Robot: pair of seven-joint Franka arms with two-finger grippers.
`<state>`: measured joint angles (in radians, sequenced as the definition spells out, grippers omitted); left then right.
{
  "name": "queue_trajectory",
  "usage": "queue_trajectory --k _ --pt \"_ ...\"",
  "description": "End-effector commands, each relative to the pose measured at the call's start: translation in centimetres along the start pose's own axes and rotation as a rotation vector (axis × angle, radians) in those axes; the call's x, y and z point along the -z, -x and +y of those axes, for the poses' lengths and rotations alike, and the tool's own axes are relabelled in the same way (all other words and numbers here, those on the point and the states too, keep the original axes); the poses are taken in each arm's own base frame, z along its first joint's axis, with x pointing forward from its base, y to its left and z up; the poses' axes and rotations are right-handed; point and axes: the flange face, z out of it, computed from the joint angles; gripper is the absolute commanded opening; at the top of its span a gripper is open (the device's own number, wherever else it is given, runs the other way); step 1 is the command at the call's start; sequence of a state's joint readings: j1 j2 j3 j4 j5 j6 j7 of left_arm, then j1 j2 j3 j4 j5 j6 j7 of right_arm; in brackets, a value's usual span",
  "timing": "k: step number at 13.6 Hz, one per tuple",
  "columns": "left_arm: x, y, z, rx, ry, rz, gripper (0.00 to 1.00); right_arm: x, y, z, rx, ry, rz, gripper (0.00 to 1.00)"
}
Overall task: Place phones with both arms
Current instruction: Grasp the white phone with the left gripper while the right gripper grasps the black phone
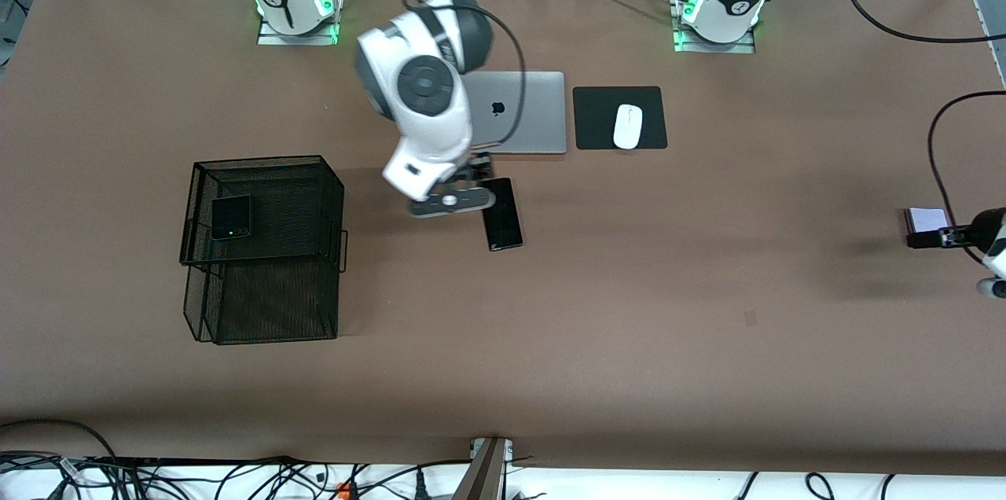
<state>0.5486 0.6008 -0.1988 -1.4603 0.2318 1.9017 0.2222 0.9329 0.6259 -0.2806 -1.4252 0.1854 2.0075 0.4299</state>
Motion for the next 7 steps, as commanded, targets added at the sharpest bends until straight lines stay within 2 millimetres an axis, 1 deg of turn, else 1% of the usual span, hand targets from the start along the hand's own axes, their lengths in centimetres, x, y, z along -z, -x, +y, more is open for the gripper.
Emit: queue_trajectory --k 1,2,4,5,7 --pt "-4.5 2.2 -5.0 -0.13 -0.004 0.061 1.0 -4.8 -0.1 -3.0 0.01 -0.021 0.007 1.0" --pt "-6.1 2.6 -6.5 -0.145 -0.004 0.092 1.0 -6.4 -0.3 -3.1 0.023 -0.016 0.019 1.0" --pt "-10.1 4.0 -9.0 -0.11 0.026 0.089 1.0 -9.2 0.1 -3.8 0.058 -0.008 0.027 1.0" --pt "-11.9 4.4 -9.6 -0.095 0.052 0.074 1.0 -10.2 0.3 -4.2 0.076 -0.007 0.037 1.0" --pt "-13.5 4.6 -10.2 -0.083 0.067 0.075 1.0 -12.3 0.2 -4.2 0.088 -0.006 0.047 1.0"
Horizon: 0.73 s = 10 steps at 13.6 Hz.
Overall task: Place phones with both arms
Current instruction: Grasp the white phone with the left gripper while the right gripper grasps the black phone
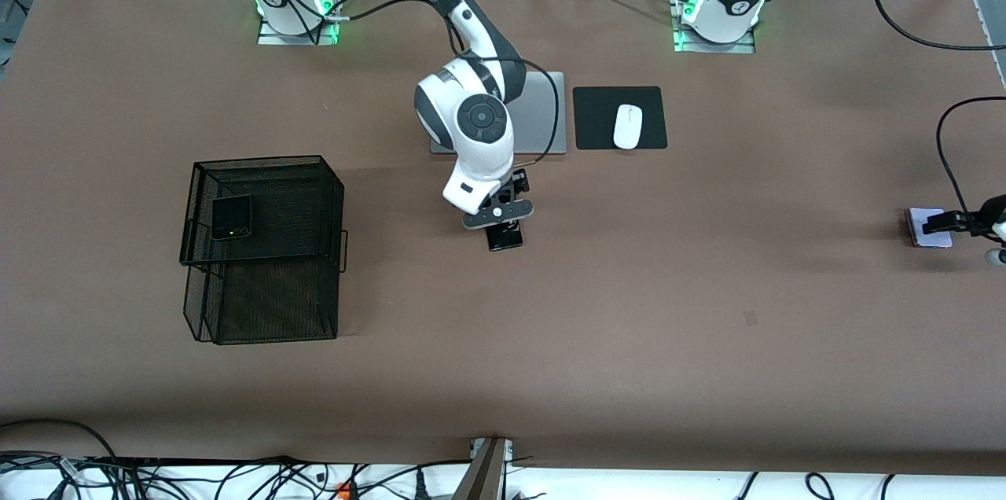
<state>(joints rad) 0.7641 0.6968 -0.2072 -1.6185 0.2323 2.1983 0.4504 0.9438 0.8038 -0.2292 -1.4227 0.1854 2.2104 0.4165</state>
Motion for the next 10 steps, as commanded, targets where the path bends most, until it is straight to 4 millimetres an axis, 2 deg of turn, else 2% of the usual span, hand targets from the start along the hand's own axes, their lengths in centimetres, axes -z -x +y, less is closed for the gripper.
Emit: queue_trajectory --k 1,2,5,10 --pt "-1.7 0.3 -0.6 -0.02 0.014 0.021 1.0 -1.8 -0.2 -0.8 0.028 -0.017 0.024 1.0" --pt "-2.3 0.6 -1.1 -0.024 0.018 0.021 1.0 -2.6 0.3 -1.6 0.038 -0.024 0.022 1.0" --pt "-4.3 1.1 -1.5 -0.018 0.038 0.006 1.0 -4.5 0.5 -1.7 0.041 -0.025 0.035 1.0" --pt "-5.2 1.1 -2.3 -0.049 0.02 0.048 1.0 -6.4 0.8 -1.6 0.04 -0.026 0.051 1.0"
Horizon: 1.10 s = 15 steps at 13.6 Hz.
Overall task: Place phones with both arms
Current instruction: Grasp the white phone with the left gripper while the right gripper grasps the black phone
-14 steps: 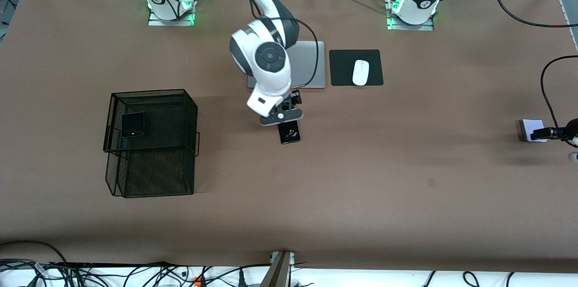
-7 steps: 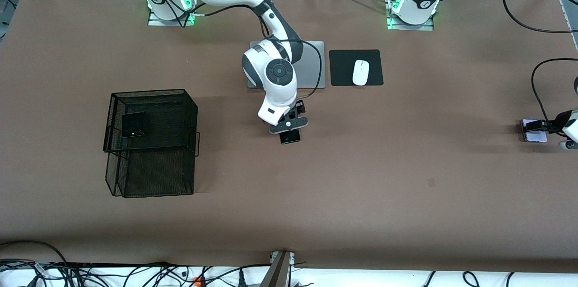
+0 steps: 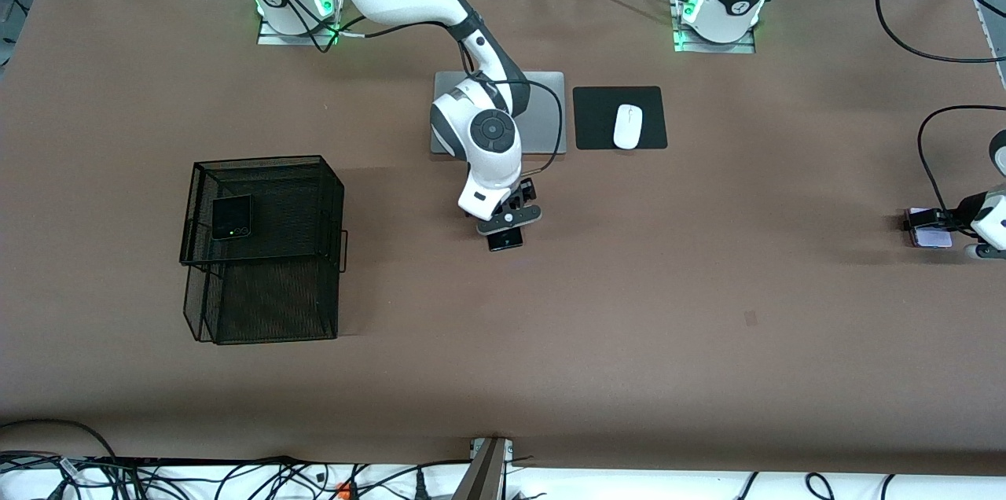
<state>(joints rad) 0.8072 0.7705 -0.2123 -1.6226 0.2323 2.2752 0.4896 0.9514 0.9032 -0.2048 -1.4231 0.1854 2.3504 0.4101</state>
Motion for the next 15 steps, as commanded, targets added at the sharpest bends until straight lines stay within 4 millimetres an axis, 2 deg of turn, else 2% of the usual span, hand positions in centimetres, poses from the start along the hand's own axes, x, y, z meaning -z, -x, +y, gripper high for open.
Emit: queue_trajectory --k 1,2,3,4,5,6,7,8,9,11,12,14,15 --pt "-0.4 0.1 -0.7 -0.054 -0.012 0.038 1.0 -0.3 -0.1 0.1 0.003 -0.02 0.019 0.74" --pt "-0.3 0.0 -0.8 -0.054 -0.013 0.039 1.0 0.1 -0.2 -0.1 0.002 -0.025 0.024 0.37" --pt "-0.4 0.2 -1.0 -0.05 -0.012 0.04 1.0 0.6 -0.5 0.2 -0.003 -0.028 0.029 0.16" --pt "-0.6 0.3 -1.0 -0.049 -0.009 0.038 1.0 1.6 -0.9 0.3 -0.007 -0.033 0.036 0.09" --pt "-0.6 0.3 -1.0 -0.057 -0.009 0.036 0.8 2.5 -1.3 0.8 -0.016 -0.033 0.037 0.04" --pt "-0.6 0.3 -1.0 -0.089 -0.008 0.034 0.47 3.3 -1.7 1.3 -0.028 -0.032 0.032 0.0" --pt "-0.5 0.3 -1.0 -0.111 -0.009 0.031 0.25 4.0 -2.2 1.8 -0.038 -0.028 0.033 0.0" --pt "-0.2 0.3 -0.9 -0.111 -0.01 0.032 0.15 4.5 -3.2 3.5 -0.064 -0.017 0.041 0.0" --pt "0.3 0.0 -0.6 -0.114 -0.01 0.029 0.14 5.0 -4.2 5.6 -0.089 0.004 0.04 0.0" --pt "3.8 -1.2 0.9 -0.128 0.001 0.007 0.14 7.2 -6.9 11.6 -0.166 0.026 0.034 0.0" --pt "6.1 -2.0 2.3 -0.145 0.011 -0.005 0.13 9.2 -8.6 13.9 -0.198 0.015 0.041 0.0" --pt "10.4 -3.4 5.8 -0.124 0.047 -0.051 0.14 11.3 -11.0 19.9 -0.253 0.015 0.038 0.0" --pt "12.8 -4.4 8.1 -0.112 0.058 -0.074 0.14 12.3 -11.9 23.0 -0.264 0.01 0.043 0.0"
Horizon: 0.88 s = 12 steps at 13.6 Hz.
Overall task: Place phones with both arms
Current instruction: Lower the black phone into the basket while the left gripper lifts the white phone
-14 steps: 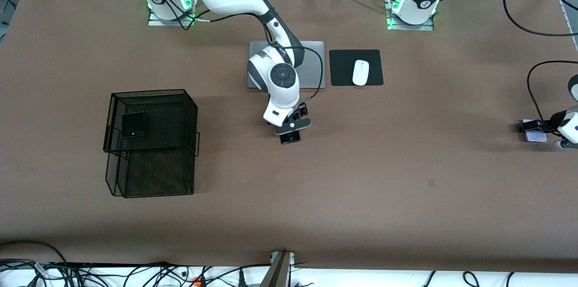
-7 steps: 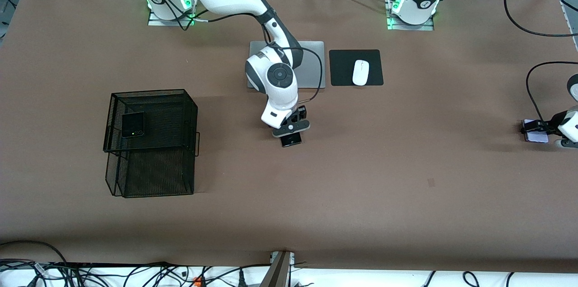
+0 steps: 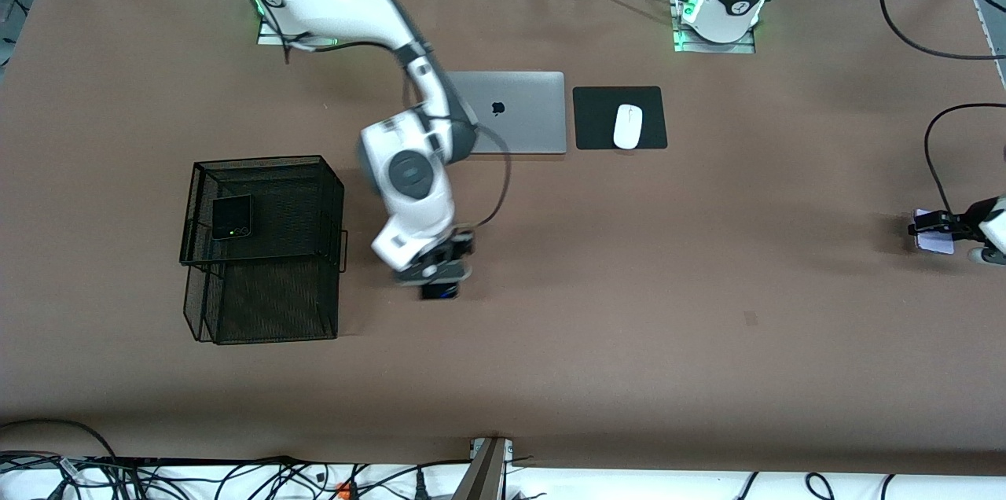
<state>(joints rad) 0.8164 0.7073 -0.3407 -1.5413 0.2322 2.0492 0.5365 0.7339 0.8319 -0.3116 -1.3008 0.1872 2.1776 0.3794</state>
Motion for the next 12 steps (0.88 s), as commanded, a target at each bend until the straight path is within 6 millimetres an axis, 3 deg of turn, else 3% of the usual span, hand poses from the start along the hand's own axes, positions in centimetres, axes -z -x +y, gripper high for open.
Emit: queue_trajectory --k 1,4,6,8,9,12 --pt "7.1 -2.7 6.5 0.021 0.002 -0.067 0.14 3.1 -4.4 6.5 -0.032 -0.035 -0.005 0.0" --pt "10.7 -6.0 14.5 -0.003 -0.013 -0.133 0.18 5.1 -7.2 14.0 -0.01 -0.027 -0.03 0.0" --pt "11.1 -8.2 20.7 -0.04 -0.022 -0.158 0.18 7.7 -8.2 18.8 0.026 -0.03 -0.057 0.0" --pt "10.7 -10.4 27.7 -0.082 -0.017 -0.16 0.18 11.1 -8.3 21.7 0.047 -0.055 -0.055 0.0" --pt "9.7 -11.2 31.1 -0.073 0.018 -0.166 0.18 12.8 -7.8 22.3 0.062 -0.064 -0.07 0.0" --pt "7.5 -12.9 41.4 -0.05 0.099 -0.179 0.18 14.5 -4.0 24.7 0.034 -0.091 -0.17 0.0"
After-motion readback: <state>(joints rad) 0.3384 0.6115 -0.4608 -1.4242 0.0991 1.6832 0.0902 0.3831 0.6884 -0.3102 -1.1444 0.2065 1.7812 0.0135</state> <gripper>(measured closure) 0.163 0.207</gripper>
